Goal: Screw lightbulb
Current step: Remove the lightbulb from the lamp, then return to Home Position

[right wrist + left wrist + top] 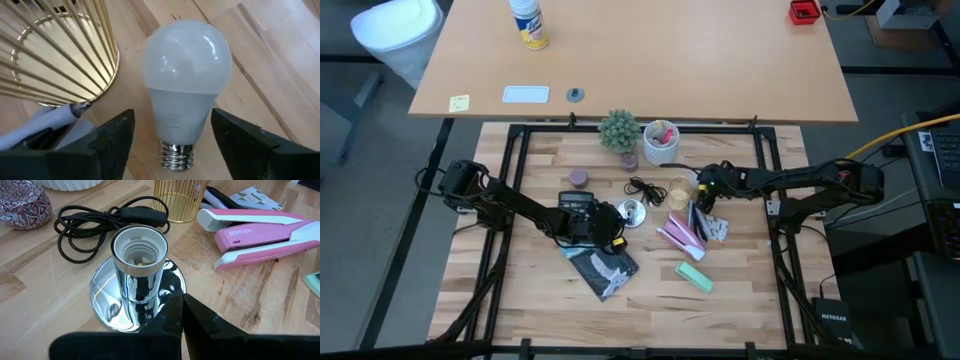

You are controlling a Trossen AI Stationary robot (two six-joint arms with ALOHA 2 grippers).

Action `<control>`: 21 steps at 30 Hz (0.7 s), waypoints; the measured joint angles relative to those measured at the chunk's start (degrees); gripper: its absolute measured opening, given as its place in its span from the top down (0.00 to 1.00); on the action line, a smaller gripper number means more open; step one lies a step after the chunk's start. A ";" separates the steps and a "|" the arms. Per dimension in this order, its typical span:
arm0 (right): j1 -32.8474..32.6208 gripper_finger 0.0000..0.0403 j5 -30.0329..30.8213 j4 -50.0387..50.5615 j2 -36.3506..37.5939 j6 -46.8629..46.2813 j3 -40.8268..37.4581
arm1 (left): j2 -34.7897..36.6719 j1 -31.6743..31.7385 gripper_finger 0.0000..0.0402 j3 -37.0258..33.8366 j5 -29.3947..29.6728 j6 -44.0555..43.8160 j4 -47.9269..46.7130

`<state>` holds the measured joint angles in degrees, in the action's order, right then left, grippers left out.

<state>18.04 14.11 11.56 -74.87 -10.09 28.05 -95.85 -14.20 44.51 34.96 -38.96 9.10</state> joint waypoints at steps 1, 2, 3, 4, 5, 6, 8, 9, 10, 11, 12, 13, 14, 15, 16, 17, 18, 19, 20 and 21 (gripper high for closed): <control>0.00 0.33 0.00 0.08 0.00 0.00 0.00 | 0.00 0.00 1.00 0.00 0.00 -0.02 0.00; 0.00 0.32 0.00 0.06 0.00 0.00 0.00 | 0.00 0.00 1.00 0.00 0.00 0.00 0.02; 0.00 0.30 0.00 0.08 0.00 -0.05 0.00 | 0.00 0.00 1.00 0.00 0.00 0.00 0.04; 0.00 0.29 0.01 0.19 0.00 -0.09 0.00 | 0.00 0.00 1.00 0.00 0.00 0.00 0.13; 0.00 0.29 0.02 0.41 0.00 -0.09 0.06 | 0.00 0.00 1.00 0.00 0.00 -0.02 0.27; 0.00 0.28 0.02 1.22 0.00 -0.09 0.43 | 0.00 0.00 1.00 0.00 0.02 0.00 0.50; 0.00 0.29 0.02 4.35 0.00 0.06 2.25 | 0.09 0.00 1.00 0.00 0.01 0.27 0.89; 0.00 0.29 -0.17 6.92 0.00 0.69 3.55 | 0.30 0.00 1.00 0.00 0.00 0.57 0.77; 0.00 0.29 -0.48 9.81 0.00 1.74 4.98 | 0.71 0.00 1.00 0.00 0.01 1.03 0.67; 0.00 0.29 -0.88 12.90 0.00 2.82 6.53 | 1.38 0.00 1.00 -0.01 0.01 1.73 0.49; 0.00 0.29 -1.16 15.61 0.00 2.95 8.25 | 2.11 0.00 1.00 -0.02 0.03 2.17 0.50; -0.02 0.29 -1.22 18.18 0.00 3.05 10.17 | 3.05 0.00 1.00 -0.02 0.06 3.12 0.58; -0.02 0.29 -1.20 20.68 0.00 3.10 12.18 | 4.08 0.00 1.00 -0.02 0.07 4.23 0.51; 0.00 0.29 -1.11 23.30 0.01 3.46 14.05 | 5.33 -0.01 1.00 -0.02 0.07 5.68 0.43; 0.00 0.29 -0.90 25.79 0.12 4.42 16.04 | 6.89 -0.02 1.00 -0.02 0.14 7.40 0.35; 0.00 0.29 -0.69 28.01 0.35 5.35 17.93 | 8.55 -0.02 1.00 -0.02 0.34 9.40 0.35; 0.00 0.29 -0.49 29.69 0.62 6.47 19.93 | 10.58 -0.02 1.00 -0.02 0.74 11.35 0.16; 0.00 0.29 -0.20 30.98 1.00 7.64 21.96 | 12.80 -0.02 1.00 -0.02 1.40 13.64 -0.06; 0.00 0.29 -0.09 32.48 1.50 8.66 23.90 | 15.28 -0.02 1.00 -0.02 2.10 15.80 -0.50; -0.02 0.29 0.25 33.92 2.10 9.37 25.76 | 17.92 -0.02 1.00 -0.02 2.95 18.27 -1.17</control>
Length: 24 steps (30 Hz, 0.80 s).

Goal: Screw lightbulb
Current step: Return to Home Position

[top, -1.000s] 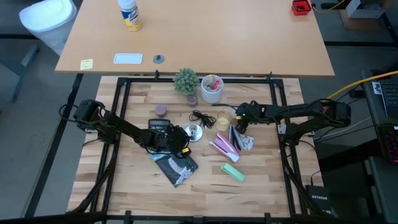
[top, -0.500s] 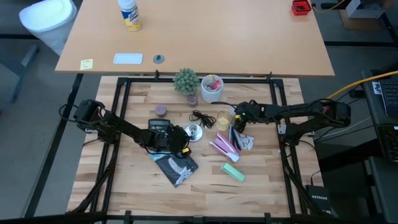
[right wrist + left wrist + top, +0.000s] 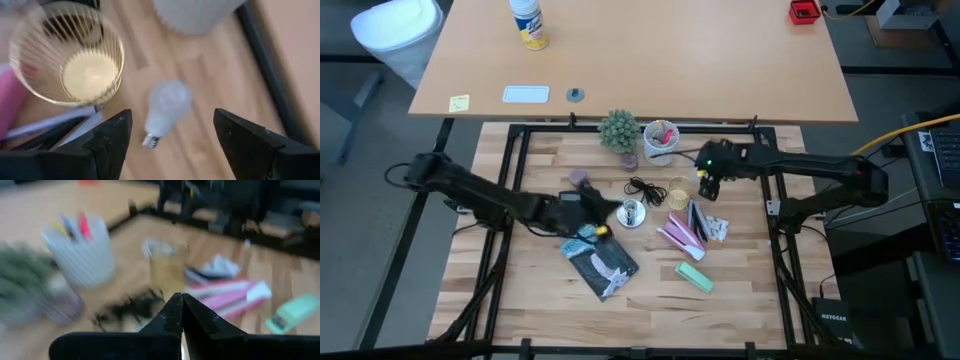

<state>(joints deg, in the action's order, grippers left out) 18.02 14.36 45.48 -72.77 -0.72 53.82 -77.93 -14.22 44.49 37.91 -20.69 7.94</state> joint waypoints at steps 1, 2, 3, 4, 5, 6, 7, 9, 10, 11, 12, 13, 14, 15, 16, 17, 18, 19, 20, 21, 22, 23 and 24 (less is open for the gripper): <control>0.00 0.29 0.20 1.49 0.69 1.09 2.00 | 2.87 0.00 1.00 0.00 0.96 2.53 -0.72; 0.00 0.29 0.53 2.83 1.52 1.86 3.94 | 5.87 0.00 1.00 0.00 2.31 5.20 -1.43; 0.00 0.29 0.75 4.48 2.48 2.70 6.07 | 8.86 -0.02 1.00 0.00 3.79 7.95 -2.13; 0.00 0.29 1.20 6.27 3.63 3.65 8.19 | 12.03 -0.04 1.00 0.00 5.22 10.70 -2.58; 0.00 0.29 1.67 8.12 4.85 4.54 10.31 | 15.30 -0.02 1.00 0.00 6.39 13.62 -3.24; 0.00 0.29 2.30 10.07 6.16 5.69 12.41 | 18.37 0.00 1.00 0.00 7.28 16.78 -3.67; 0.00 0.29 3.30 11.94 7.54 6.82 14.52 | 21.55 0.00 1.00 0.00 7.54 19.91 -4.13; 0.00 0.29 5.88 15.09 10.59 8.92 18.51 | 27.15 0.00 1.00 0.00 7.71 24.93 -4.89; 0.00 0.29 7.35 16.61 12.18 10.04 20.40 | 29.65 0.00 1.00 0.00 7.69 26.79 -4.83; 0.00 0.29 8.68 17.80 13.59 11.21 22.19 | 32.11 0.00 1.00 0.00 7.69 28.06 -4.81; 0.00 0.29 9.45 18.22 14.94 11.93 23.78 | 34.40 0.00 1.00 0.00 7.69 28.91 -4.85; 0.00 0.29 9.68 18.25 16.36 12.37 25.21 | 36.50 0.00 1.00 0.00 7.69 29.30 -4.81; 0.00 0.29 9.66 18.16 17.58 12.50 26.44 | 38.55 0.00 1.00 0.00 7.69 29.69 -4.82; 0.00 0.29 9.52 17.83 18.82 12.55 27.45 | 40.41 0.00 1.00 0.00 7.69 29.73 -4.84; 0.00 0.29 8.90 17.28 20.05 12.59 28.39 | 42.16 0.00 1.00 0.00 7.67 29.73 -4.80; 0.00 0.29 8.43 16.60 21.01 12.62 29.17 | 43.76 0.00 1.00 0.00 7.69 29.73 -4.82; 0.00 0.29 8.25 15.89 21.77 12.62 29.77 | 45.23 0.00 1.00 0.00 7.67 29.73 -4.80; 0.00 0.29 8.02 15.41 22.64 12.64 30.42 | 46.77 0.00 1.00 0.00 7.67 29.73 -4.67; 0.00 0.29 8.01 15.10 23.57 12.64 30.97 | 48.10 0.00 1.00 0.00 7.67 29.75 -4.36; 0.00 0.29 8.11 14.61 24.30 13.19 31.35 | 49.46 0.00 1.00 0.00 7.65 29.84 -4.17; 0.00 0.29 8.39 13.98 24.98 14.10 31.60 | 50.78 0.01 1.00 0.00 7.67 30.75 -4.20; 0.00 0.29 8.59 13.60 25.94 14.52 31.70 | 52.12 0.02 1.00 0.00 7.65 32.45 -4.37; 0.00 0.29 8.54 13.86 26.98 14.44 31.67 | 53.32 0.02 1.00 0.01 7.63 33.97 -5.20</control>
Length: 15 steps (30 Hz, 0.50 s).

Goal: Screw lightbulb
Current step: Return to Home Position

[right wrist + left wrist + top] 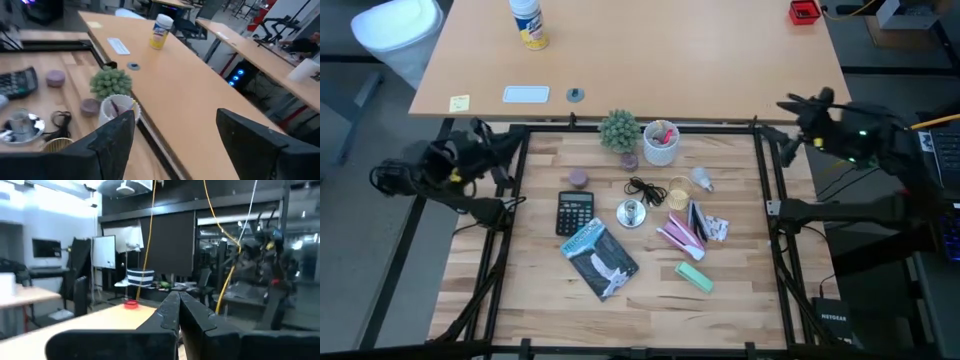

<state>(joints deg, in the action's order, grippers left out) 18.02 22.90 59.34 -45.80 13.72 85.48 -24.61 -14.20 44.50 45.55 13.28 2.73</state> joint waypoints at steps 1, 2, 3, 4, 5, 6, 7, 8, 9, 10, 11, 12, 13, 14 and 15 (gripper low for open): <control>0.00 0.29 -0.34 0.45 0.97 -0.58 -0.19 | 1.01 0.00 1.00 0.08 -0.01 0.83 -2.19; 0.00 0.29 -1.51 0.87 2.14 -1.62 -0.77 | 2.03 0.00 1.00 0.08 -0.08 0.56 -5.70; 0.00 0.29 -3.44 1.09 3.49 -2.62 -1.87 | 2.84 0.00 1.00 0.07 -0.30 -0.99 -10.53; 0.02 0.29 -6.04 1.23 5.18 -3.28 -3.52 | 3.45 0.00 1.00 -0.32 -0.73 -3.08 -15.59; 0.02 0.29 -9.16 1.15 7.04 -3.97 -5.71 | 3.98 0.00 1.00 -1.40 -0.96 -5.85 -20.16; 0.00 0.29 -12.58 0.64 8.93 -4.36 -8.30 | 4.43 0.00 1.00 -3.01 -0.98 -8.79 -23.82; 0.01 0.29 -15.50 -0.35 10.89 -4.70 -11.31 | 4.79 0.00 1.00 -4.88 -1.02 -11.64 -25.67; 0.01 0.29 -18.01 -2.13 12.93 -5.19 -14.76 | 5.11 0.00 1.00 -7.17 -1.02 -14.15 -26.18; 0.00 0.29 -20.10 -5.08 15.15 -5.93 -18.70 | 5.40 0.00 1.00 -9.73 -1.03 -16.23 -25.99; 0.00 0.29 -21.72 -8.80 17.44 -6.69 -22.67 | 5.58 0.00 1.00 -12.42 -1.01 -17.72 -25.24; 0.00 0.29 -23.25 -12.73 19.82 -7.58 -26.94 | 5.57 0.00 1.00 -15.07 -0.98 -18.77 -24.00; 0.00 0.29 -24.56 -16.47 22.08 -8.48 -31.25 | 5.52 0.00 1.00 -17.80 -1.00 -19.05 -22.07; 0.00 0.29 -25.80 -20.62 24.14 -9.09 -35.47 | 5.50 0.00 1.00 -20.61 -1.04 -19.13 -19.80; 0.00 0.29 -26.87 -24.11 25.95 -9.81 -39.42 | 5.50 0.00 1.00 -23.20 -1.05 -19.13 -17.04; 0.00 0.29 -27.81 -27.07 27.61 -10.51 -43.32 | 5.50 0.00 1.00 -25.75 -1.04 -18.92 -13.98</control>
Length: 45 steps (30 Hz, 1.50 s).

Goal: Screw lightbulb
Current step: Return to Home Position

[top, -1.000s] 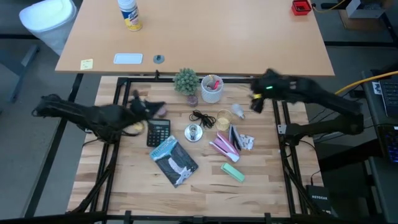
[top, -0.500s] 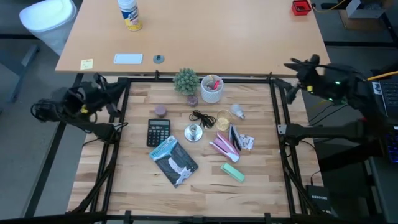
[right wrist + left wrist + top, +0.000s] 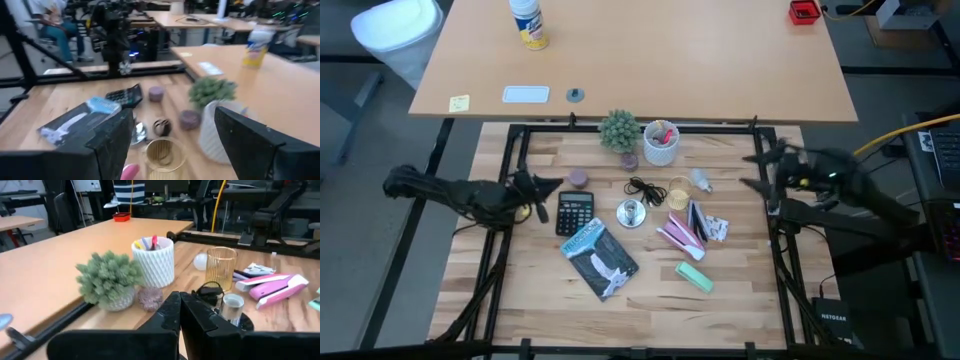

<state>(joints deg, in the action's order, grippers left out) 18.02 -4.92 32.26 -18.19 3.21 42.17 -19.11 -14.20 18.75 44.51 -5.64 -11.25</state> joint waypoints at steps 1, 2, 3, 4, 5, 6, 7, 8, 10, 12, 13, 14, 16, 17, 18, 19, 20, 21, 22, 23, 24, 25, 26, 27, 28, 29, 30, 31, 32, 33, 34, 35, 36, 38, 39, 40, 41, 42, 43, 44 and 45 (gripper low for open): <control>0.00 0.29 -0.90 -2.34 1.46 -0.53 -3.75 | 0.00 0.00 1.00 -2.45 0.00 0.38 3.01; 0.00 0.29 -1.81 -4.48 2.68 -1.19 -6.97 | 0.04 0.00 1.00 -4.89 0.02 1.07 6.07; 0.00 0.29 -2.63 -6.65 3.81 -1.73 -10.15 | 0.03 0.00 1.00 -7.05 0.01 1.57 8.66; 0.00 0.29 -3.31 -8.66 4.78 -2.71 -13.14 | 0.00 0.00 1.00 -9.22 0.01 1.77 11.25; 0.00 0.29 -3.71 -10.67 5.57 -3.47 -15.97 | 0.00 0.00 1.00 -11.13 0.02 1.95 13.56; 0.00 0.29 -3.74 -12.64 6.09 -4.66 -18.40 | 0.00 0.00 1.00 -12.78 0.01 2.03 15.54; 0.00 0.29 -3.73 -14.56 6.46 -5.69 -20.82 | 0.02 0.00 1.00 -14.34 0.02 2.04 17.51; 0.00 0.29 -3.77 -16.08 6.69 -6.21 -23.03 | 0.00 0.00 1.00 -15.76 0.02 2.00 19.16; 0.00 0.29 -4.49 -18.88 6.86 -6.89 -26.83 | 0.02 0.00 1.00 -17.97 0.02 1.46 21.60; 0.00 0.29 -5.50 -21.85 6.86 -7.40 -30.11 | -0.02 -0.02 1.00 -18.15 0.02 0.20 20.50; 0.00 0.29 -5.91 -23.09 6.86 -7.66 -31.68 | -0.02 -0.02 1.00 -18.15 0.02 -0.16 19.74; 0.02 0.29 -6.32 -24.08 6.90 -7.94 -33.01 | -0.01 -0.02 1.00 -18.15 0.03 -0.19 19.66; 0.00 0.29 -6.74 -25.79 6.88 -8.73 -35.29 | -0.02 0.00 1.00 -18.15 0.04 0.39 19.38; 0.01 0.29 -6.74 -26.16 6.88 -8.85 -36.14 | -0.02 -0.02 1.00 -18.15 0.02 1.11 19.33; 0.01 0.29 -6.74 -26.27 6.90 -8.88 -36.85 | -0.02 -0.01 1.00 -18.15 0.02 1.59 19.11; 0.00 0.29 -6.74 -26.29 6.88 -8.90 -37.49 | -0.02 -0.02 1.00 -18.15 0.04 1.86 18.72; 0.02 0.29 -6.74 -26.26 6.88 -8.95 -38.03 | -0.02 0.00 1.00 -18.15 0.04 2.14 18.40; 0.00 0.29 -6.72 -26.37 6.87 -8.99 -38.34 | -0.02 0.00 1.00 -18.15 0.04 2.74 17.81; 0.00 0.29 -6.72 -26.68 6.84 -8.99 -38.50 | -0.02 0.00 1.00 -18.15 0.03 3.04 16.95; 0.00 0.29 -6.72 -27.05 6.84 -8.97 -38.66 | -0.09 -0.01 1.00 -18.15 0.02 3.14 16.12; 0.00 0.29 -6.72 -27.03 6.86 -8.99 -38.66 | -0.11 -0.01 1.00 -18.15 0.03 3.07 15.17; 0.01 0.29 -6.72 -26.97 6.81 -8.98 -38.66 | -0.18 -0.01 1.00 -18.15 0.03 2.91 14.92; 0.00 0.29 -6.72 -26.92 6.79 -9.08 -38.66 | -0.22 0.00 1.00 -18.15 0.02 2.81 14.94; 0.01 0.29 -6.71 -26.90 6.82 -9.42 -38.66 | -0.19 -0.01 1.00 -18.15 0.04 2.81 14.93; 0.00 0.29 -6.71 -26.87 6.83 -9.90 -38.66 | -0.13 0.00 1.00 -18.15 0.04 2.81 14.95; 0.00 0.29 -6.67 -26.83 6.79 -10.40 -38.66 | -0.13 0.00 1.00 -18.15 0.04 2.81 14.92; 0.00 0.29 -6.64 -26.79 6.80 -10.58 -38.66 | -0.17 0.00 1.00 -18.15 0.02 2.81 14.93; 0.00 0.29 -6.66 -26.79 6.82 -10.56 -38.66 | -0.16 0.00 1.00 -18.15 0.04 2.79 14.93; 0.00 0.29 -6.64 -26.75 6.82 -10.56 -38.68 | -0.15 0.00 1.00 -18.15 0.04 2.76 14.93; 0.01 0.29 -6.63 -26.72 6.82 -10.52 -38.68 | -0.15 0.00 1.00 -18.15 0.04 2.75 14.91; 0.02 0.29 -6.63 -26.71 6.82 -10.52 -38.68 | -0.15 0.00 1.00 -18.15 0.04 2.74 14.91; 0.00 0.29 -6.63 -26.70 6.82 -10.52 -38.68 | -0.15 0.00 1.00 -18.15 0.04 2.70 14.91; 0.01 0.29 -6.63 -26.68 6.82 -10.52 -38.68 | -0.15 -0.02 1.00 -18.15 0.04 2.68 14.91; 0.01 0.29 -6.61 -26.64 6.82 -10.50 -38.70 | -0.15 0.00 1.00 -18.15 0.04 2.65 14.91; 0.00 0.29 -6.61 -26.58 6.82 -10.50 -38.70 | -0.15 0.00 1.00 -18.15 0.04 2.65 14.89; 0.00 0.29 -6.61 -26.52 6.82 -10.50 -38.70 | -0.15 0.00 1.00 -18.15 0.04 2.65 14.89; 0.00 0.29 -6.59 -26.50 6.82 -10.50 -38.70 | -0.15 -0.01 1.00 -18.15 0.04 2.65 14.89; 0.00 0.29 -6.59 -26.48 6.82 -10.50 -38.73 | -0.13 0.00 1.00 -18.15 0.04 2.65 14.89; 0.01 0.29 -6.57 -26.46 6.82 -10.49 -38.73 | -0.06 0.00 1.00 -18.15 0.04 2.65 14.88; 0.00 0.29 -6.57 -26.44 6.82 -10.48 -38.73 | -0.01 0.00 1.00 -18.15 0.03 2.65 14.87; -0.21 0.29 -6.53 -26.44 6.82 -10.48 -38.75 | 0.00 0.00 1.00 -18.15 0.04 2.64 14.88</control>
<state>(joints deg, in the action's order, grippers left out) 17.81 -11.44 5.82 -11.38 -7.27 3.42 -19.11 -14.20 0.60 44.56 -3.00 3.63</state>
